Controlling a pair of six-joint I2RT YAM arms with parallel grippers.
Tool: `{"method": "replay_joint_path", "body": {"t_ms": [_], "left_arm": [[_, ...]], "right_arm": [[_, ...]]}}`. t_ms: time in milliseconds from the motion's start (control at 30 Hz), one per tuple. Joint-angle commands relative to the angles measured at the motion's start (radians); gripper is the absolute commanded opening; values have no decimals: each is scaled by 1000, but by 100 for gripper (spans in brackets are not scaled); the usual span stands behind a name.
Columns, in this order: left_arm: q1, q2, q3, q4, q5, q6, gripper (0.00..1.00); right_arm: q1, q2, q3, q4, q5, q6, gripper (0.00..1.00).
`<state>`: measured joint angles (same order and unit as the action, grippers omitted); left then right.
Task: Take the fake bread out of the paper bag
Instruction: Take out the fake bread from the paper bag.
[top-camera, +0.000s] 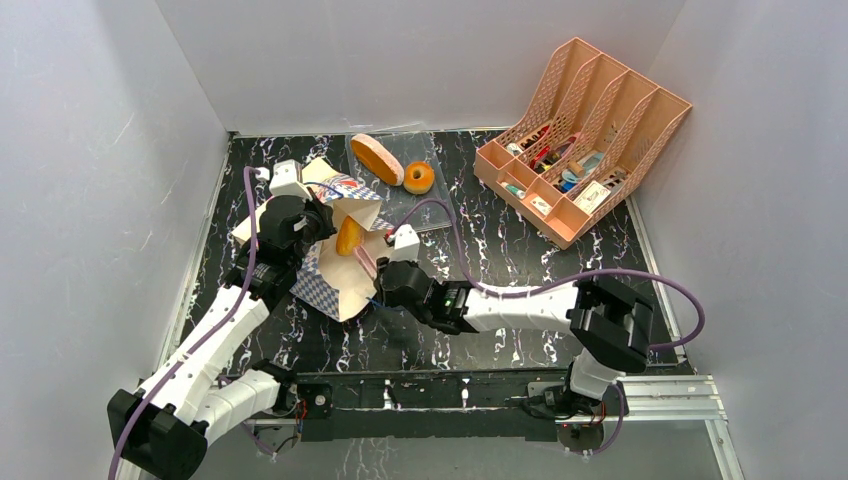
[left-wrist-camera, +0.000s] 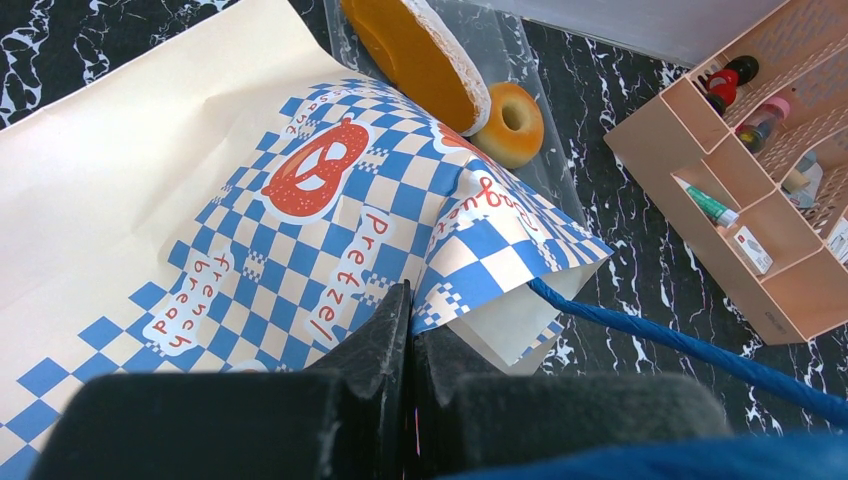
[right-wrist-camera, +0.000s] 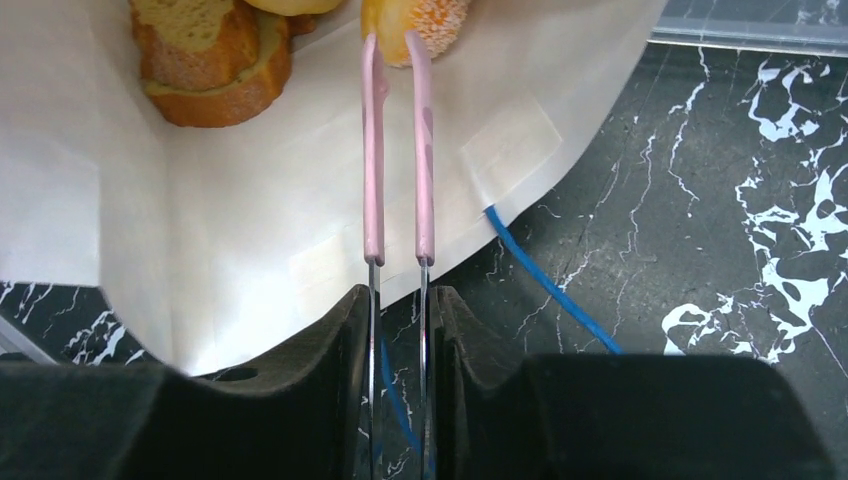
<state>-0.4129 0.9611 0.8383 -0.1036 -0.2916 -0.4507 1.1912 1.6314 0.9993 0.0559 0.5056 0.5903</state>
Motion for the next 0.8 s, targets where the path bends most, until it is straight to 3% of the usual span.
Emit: {"method": "replay_joint_path", "body": {"t_ms": [0,167,767], "left_arm": [[-2,-4,21,-17,0,10,0],[-6,0,18,-13,5,15,0],[-25,14,4,-1,24,0,0]], "right_arm": [[-47,15,50,19,-45,61,26],[-69,23,46,24,-76,80,32],[-145,147,125,76,-179,123,35]]}}
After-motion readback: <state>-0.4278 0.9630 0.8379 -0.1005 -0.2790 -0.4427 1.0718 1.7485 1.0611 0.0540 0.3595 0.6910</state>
